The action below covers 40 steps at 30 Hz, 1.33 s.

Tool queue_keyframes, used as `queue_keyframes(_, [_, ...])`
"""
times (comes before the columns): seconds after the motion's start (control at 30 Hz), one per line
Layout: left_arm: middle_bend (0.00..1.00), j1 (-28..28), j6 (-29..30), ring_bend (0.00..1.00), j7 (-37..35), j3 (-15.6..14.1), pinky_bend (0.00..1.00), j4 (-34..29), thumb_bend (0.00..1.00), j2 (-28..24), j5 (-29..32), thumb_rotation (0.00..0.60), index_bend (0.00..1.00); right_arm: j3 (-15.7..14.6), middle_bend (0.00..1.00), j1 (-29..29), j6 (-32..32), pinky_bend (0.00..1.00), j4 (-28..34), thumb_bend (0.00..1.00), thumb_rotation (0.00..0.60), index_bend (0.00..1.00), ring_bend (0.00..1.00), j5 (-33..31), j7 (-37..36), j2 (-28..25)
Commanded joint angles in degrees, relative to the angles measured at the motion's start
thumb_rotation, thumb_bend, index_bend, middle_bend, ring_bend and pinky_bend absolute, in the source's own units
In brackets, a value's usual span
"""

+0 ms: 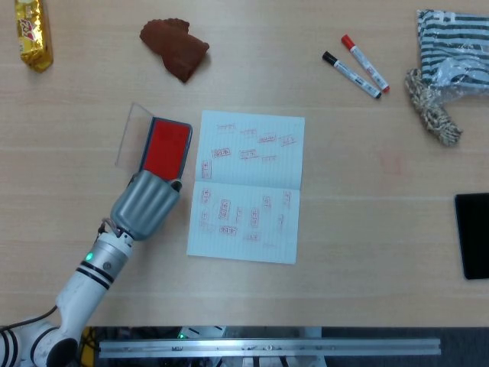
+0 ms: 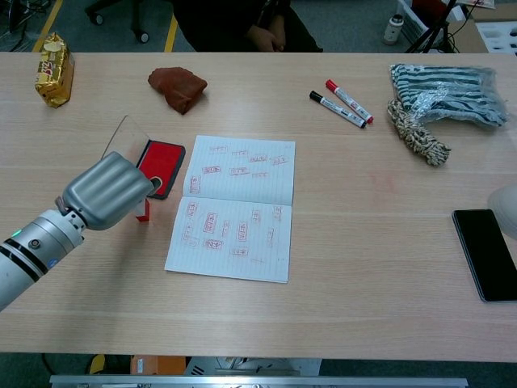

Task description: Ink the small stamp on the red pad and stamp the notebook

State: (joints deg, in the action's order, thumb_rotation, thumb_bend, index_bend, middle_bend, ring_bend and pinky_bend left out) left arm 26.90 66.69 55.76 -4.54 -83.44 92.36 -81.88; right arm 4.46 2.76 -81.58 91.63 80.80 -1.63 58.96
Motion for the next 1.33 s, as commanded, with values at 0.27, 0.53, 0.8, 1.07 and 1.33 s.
queue_keyframes(0.27, [0.94, -2.11, 3.56, 0.95, -4.87, 2.65, 1.00, -14.73, 0.28, -10.19, 3.08, 0.600, 0.32, 0.61, 0.41, 0.13, -0.29, 0.43, 0.31, 0.29, 0.600, 0.41, 0.34, -0.32, -0.60, -0.97])
queue_keyframes(0.53, [0.80, -5.95, 9.49, 0.80, -17.07, 6.69, 1.00, -19.45, 0.28, -16.52, 6.98, 0.600, 0.32, 0.62, 0.41, 0.95, 1.14, 0.43, 0.42, 0.29, 0.600, 0.41, 0.34, -0.45, -0.50, -1.53])
queue_keyframes(0.8, [0.72, -10.96, 14.22, 0.69, -25.39, 8.06, 1.00, -18.44, 0.28, -18.69, 11.72, 0.600, 0.34, 0.30, 0.41, 1.55, 0.82, 0.43, -0.61, 0.29, 0.600, 0.41, 0.34, 1.44, -1.15, -0.10])
queue_keyframes(1.07, [0.72, -16.89, 20.93, 0.68, -31.42, 5.05, 1.00, -18.24, 0.28, -19.83, 6.87, 0.600, 0.37, -0.05, 0.42, 1.93, 0.35, 0.43, 0.37, 0.29, 0.600, 0.41, 0.34, 2.92, -0.07, -0.05])
queue_keyframes(1.33, [0.72, -20.63, 24.48, 0.69, -33.63, 2.44, 1.00, -19.16, 0.28, -20.99, 1.95, 0.600, 0.39, -0.02, 0.42, 2.30, 0.58, 0.43, 0.85, 0.29, 0.600, 0.41, 0.34, 2.85, 0.58, 0.02])
